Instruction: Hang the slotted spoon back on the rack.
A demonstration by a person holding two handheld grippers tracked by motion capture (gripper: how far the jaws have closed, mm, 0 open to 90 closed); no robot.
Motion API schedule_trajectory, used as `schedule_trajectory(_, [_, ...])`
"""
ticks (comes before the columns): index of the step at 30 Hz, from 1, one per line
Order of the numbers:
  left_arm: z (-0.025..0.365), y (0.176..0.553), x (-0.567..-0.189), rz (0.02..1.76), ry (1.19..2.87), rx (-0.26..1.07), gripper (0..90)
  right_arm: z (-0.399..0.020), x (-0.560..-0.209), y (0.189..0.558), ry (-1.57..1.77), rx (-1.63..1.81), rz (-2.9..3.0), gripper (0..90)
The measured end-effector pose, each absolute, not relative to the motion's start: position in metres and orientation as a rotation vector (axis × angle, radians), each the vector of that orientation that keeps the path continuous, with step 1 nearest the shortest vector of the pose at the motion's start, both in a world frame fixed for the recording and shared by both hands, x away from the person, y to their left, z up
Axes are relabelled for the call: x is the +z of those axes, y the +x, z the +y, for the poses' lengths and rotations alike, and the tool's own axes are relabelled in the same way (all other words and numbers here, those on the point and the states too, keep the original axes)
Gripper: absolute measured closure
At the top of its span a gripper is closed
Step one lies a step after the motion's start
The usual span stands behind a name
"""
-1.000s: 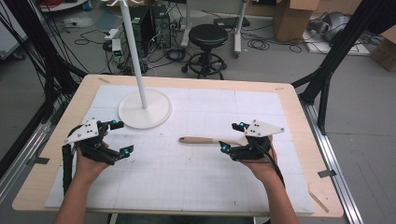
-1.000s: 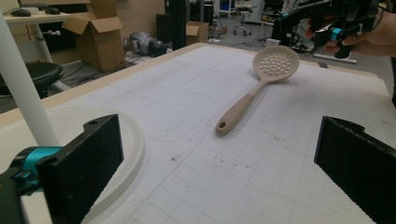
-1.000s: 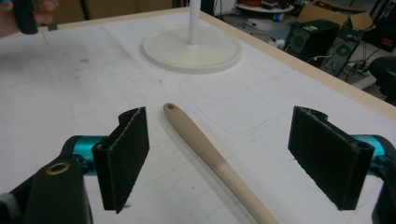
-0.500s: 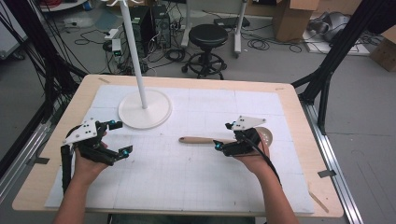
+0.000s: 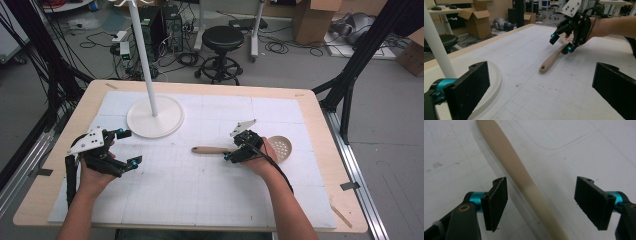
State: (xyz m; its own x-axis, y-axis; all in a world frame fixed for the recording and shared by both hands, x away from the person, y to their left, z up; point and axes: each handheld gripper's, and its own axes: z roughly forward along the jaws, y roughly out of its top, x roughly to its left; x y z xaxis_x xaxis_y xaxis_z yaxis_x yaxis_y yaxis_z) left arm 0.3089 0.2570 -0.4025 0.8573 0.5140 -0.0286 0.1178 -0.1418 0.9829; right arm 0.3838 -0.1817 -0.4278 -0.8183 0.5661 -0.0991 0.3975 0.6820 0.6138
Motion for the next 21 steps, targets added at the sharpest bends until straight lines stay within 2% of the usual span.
schedule_trajectory(3, [0.2558, 0.3090, -0.4028, 0.488, 1.707, 0.370, 1.8, -0.1810, -0.4338, 0.3865, 0.782, 0.820, 2.652, 35.5])
schedule_trajectory(7, [0.2551, 0.3085, -0.4027, 0.487, 1.709, 0.369, 1.8, -0.1823, -0.4322, 0.3870, 0.815, 0.858, 2.713, 53.5])
schedule_trajectory(17, [0.2555, 0.3083, -0.4024, 0.486, 1.709, 0.372, 1.8, -0.1752, -0.4275, 0.3862, 0.790, 0.772, 2.741, 58.7])
schedule_trajectory(19, [0.2556, 0.3082, -0.4021, 0.485, 1.709, 0.374, 1.8, -0.1738, -0.4270, 0.3852, 0.773, 0.760, 2.748, 61.3])
schedule_trajectory(21, [0.2561, 0.3078, -0.4016, 0.485, 1.704, 0.375, 1.8, -0.1724, -0.4264, 0.3844, 0.758, 0.753, 2.761, 68.4])
